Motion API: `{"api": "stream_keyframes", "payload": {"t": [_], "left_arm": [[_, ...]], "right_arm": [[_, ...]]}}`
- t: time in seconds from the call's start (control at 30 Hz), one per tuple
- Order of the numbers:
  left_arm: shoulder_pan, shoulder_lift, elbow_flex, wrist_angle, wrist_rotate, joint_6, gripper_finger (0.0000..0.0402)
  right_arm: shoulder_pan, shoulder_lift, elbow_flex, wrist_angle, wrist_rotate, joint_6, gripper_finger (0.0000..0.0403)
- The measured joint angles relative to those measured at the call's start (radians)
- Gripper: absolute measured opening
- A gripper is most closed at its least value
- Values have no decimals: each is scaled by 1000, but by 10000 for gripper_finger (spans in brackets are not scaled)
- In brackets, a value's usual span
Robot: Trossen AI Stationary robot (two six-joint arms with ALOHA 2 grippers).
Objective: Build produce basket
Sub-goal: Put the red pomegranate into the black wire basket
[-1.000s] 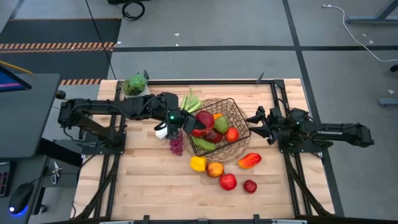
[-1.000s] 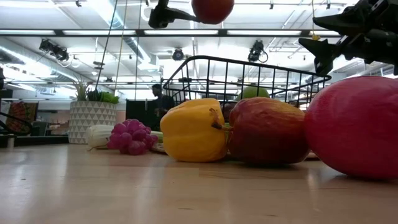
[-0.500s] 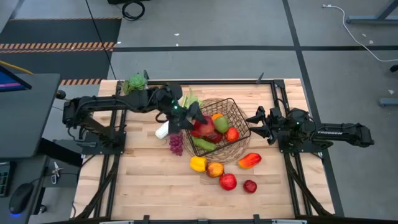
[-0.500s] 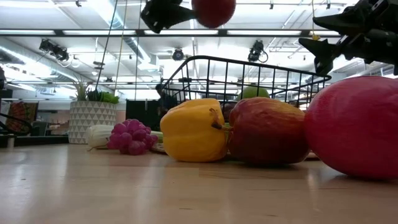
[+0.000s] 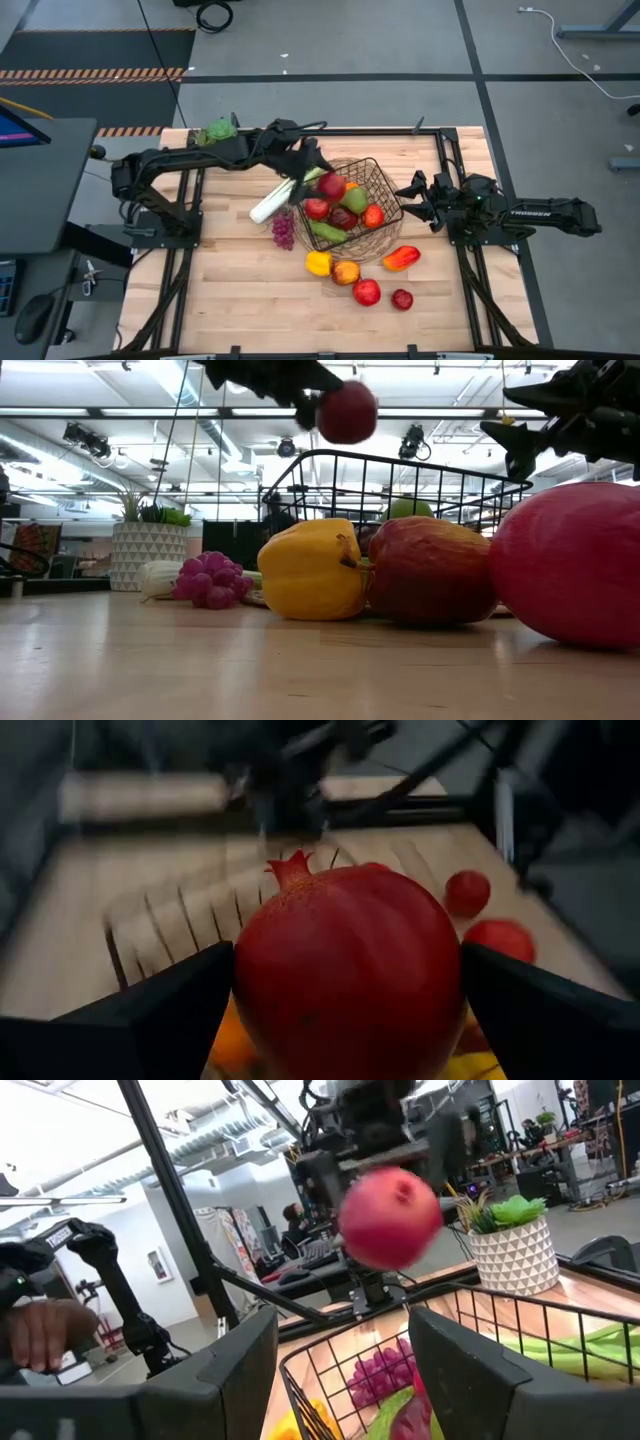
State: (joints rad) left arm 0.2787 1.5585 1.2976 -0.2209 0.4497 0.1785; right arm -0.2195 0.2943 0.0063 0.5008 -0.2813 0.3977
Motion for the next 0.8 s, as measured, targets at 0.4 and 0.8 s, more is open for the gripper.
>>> {"api": "stream_keyframes", "payload": {"t": [0.4,0.8], "left_arm": [[-8,27,0,-13,-29,-967,382],[-14,26,0,-12,-30,-1031,382]], "right_arm": [[0,0,0,0,1,0,231],[0,0,0,-1,0,0,231]]}}
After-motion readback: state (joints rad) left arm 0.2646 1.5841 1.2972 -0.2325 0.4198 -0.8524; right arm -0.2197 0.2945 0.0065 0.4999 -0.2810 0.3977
